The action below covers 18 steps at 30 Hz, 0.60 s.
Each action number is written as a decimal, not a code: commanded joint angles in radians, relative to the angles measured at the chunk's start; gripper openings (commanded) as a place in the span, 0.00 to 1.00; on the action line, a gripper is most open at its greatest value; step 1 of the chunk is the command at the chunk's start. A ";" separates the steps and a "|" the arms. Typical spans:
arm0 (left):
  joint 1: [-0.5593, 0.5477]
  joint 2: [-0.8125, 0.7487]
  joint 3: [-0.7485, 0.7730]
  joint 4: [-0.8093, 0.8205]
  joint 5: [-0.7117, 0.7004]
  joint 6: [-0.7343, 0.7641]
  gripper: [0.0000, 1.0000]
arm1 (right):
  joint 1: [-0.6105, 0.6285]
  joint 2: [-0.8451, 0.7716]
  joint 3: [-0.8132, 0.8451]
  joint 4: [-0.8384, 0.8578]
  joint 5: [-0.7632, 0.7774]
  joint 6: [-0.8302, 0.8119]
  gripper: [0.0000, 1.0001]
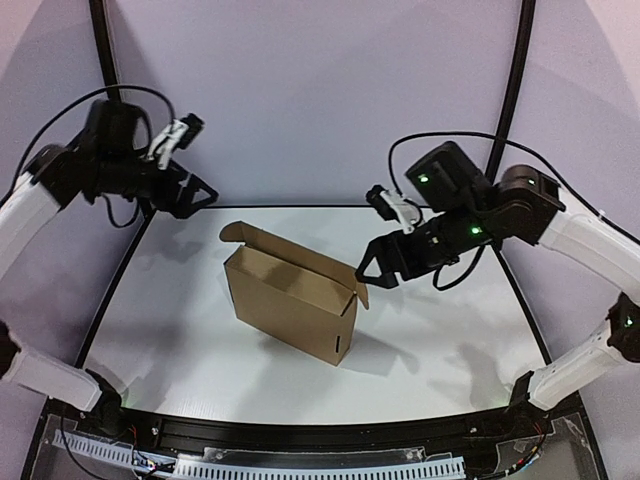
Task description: Fold the paper box
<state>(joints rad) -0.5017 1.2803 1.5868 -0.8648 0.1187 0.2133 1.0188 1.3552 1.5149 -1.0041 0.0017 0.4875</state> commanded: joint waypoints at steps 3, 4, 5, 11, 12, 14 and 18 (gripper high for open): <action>0.012 0.226 0.124 -0.257 0.150 0.219 0.94 | 0.034 0.137 0.131 -0.151 0.142 0.119 0.65; 0.012 0.233 0.116 -0.252 0.148 0.235 0.94 | 0.035 0.159 0.153 -0.165 0.164 0.130 0.63; 0.012 0.239 0.114 -0.248 0.137 0.244 0.93 | 0.037 0.178 0.175 -0.184 0.184 0.138 0.59; 0.012 0.266 0.100 -0.267 0.087 0.312 0.91 | 0.049 0.274 0.251 -0.232 0.198 0.181 0.47; 0.012 0.277 0.100 -0.266 0.077 0.317 0.89 | 0.049 0.279 0.251 -0.232 0.197 0.189 0.45; 0.012 0.304 0.112 -0.265 0.054 0.321 0.86 | 0.050 0.291 0.261 -0.244 0.209 0.209 0.43; 0.012 0.350 0.142 -0.267 0.070 0.335 0.83 | 0.053 0.294 0.268 -0.266 0.229 0.238 0.35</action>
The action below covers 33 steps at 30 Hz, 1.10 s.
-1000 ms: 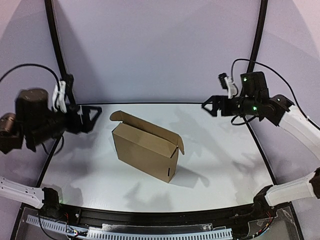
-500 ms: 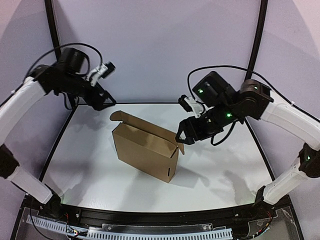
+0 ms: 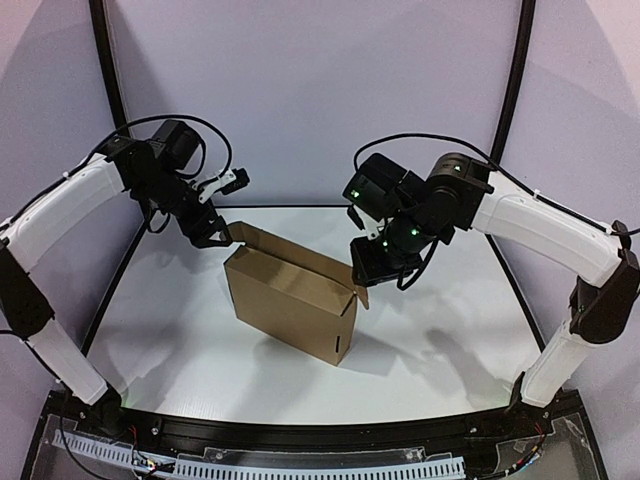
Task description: Fold the paper box
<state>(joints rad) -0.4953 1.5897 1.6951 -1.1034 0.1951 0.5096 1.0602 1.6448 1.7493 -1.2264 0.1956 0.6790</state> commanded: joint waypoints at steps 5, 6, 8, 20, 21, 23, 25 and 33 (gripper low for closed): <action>0.006 0.079 0.061 -0.035 0.001 0.048 0.73 | 0.018 0.008 0.027 -0.044 0.018 0.060 0.28; 0.006 0.083 0.063 -0.036 0.006 0.049 0.72 | 0.019 0.011 0.026 -0.038 0.009 0.060 0.28; 0.006 0.092 0.066 -0.039 0.023 0.046 0.70 | 0.020 0.019 0.026 -0.020 -0.016 0.054 0.24; 0.004 0.092 0.079 -0.054 0.093 -0.053 0.23 | 0.021 0.071 0.064 0.008 0.044 0.059 0.00; 0.001 0.093 0.077 -0.049 0.088 -0.065 0.21 | 0.021 0.075 0.066 0.013 0.049 0.055 0.00; -0.006 0.096 0.077 -0.041 0.055 -0.092 0.17 | 0.021 0.079 0.067 0.021 0.065 0.051 0.00; -0.012 0.098 0.077 -0.037 0.044 -0.126 0.06 | 0.021 0.076 0.064 0.033 0.096 0.053 0.00; -0.032 0.039 -0.014 0.058 0.018 -0.306 0.01 | 0.006 0.064 0.042 0.115 0.206 0.062 0.00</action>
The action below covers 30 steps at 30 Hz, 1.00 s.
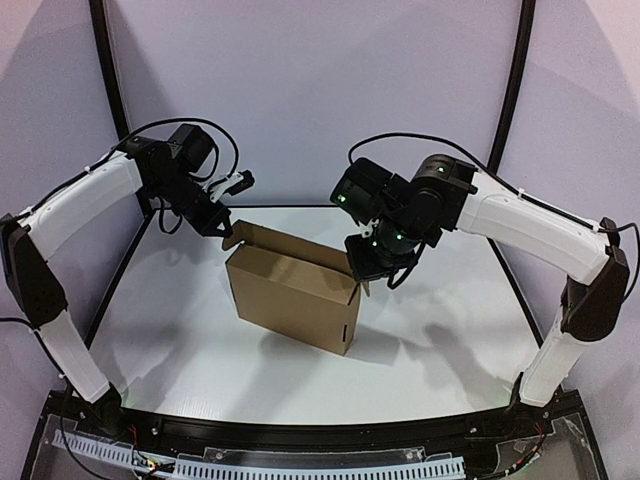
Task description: Fold the paper box
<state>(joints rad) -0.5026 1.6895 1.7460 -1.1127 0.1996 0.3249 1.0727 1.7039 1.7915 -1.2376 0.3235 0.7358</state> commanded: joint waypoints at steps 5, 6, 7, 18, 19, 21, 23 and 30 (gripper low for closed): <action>-0.058 -0.109 -0.150 0.162 -0.042 -0.281 0.01 | -0.028 0.019 0.012 0.173 0.090 0.002 0.00; -0.062 -0.109 -0.152 0.174 -0.047 -0.342 0.01 | -0.034 0.025 0.014 0.182 0.092 0.008 0.00; -0.064 -0.107 -0.150 0.179 -0.050 -0.389 0.01 | -0.040 0.030 0.016 0.191 0.091 0.014 0.00; -0.086 -0.141 -0.134 0.142 -0.116 -0.647 0.01 | -0.078 0.073 0.024 0.254 0.142 0.098 0.00; -0.087 -0.142 -0.137 0.138 -0.122 -0.655 0.01 | -0.082 0.070 0.023 0.269 0.135 0.103 0.00; -0.088 -0.139 -0.140 0.128 -0.133 -0.666 0.01 | -0.086 0.072 0.029 0.285 0.124 0.112 0.00; -0.093 -0.135 -0.140 0.120 -0.138 -0.677 0.01 | -0.089 0.084 0.045 0.287 0.118 0.121 0.00; -0.105 -0.130 -0.163 0.102 -0.168 -0.691 0.01 | -0.097 0.123 0.077 0.294 0.067 0.148 0.00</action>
<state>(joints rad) -0.5841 1.5900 1.6096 -0.9988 0.0104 -0.3427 0.9779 1.7946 1.8195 -1.0691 0.4433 0.8518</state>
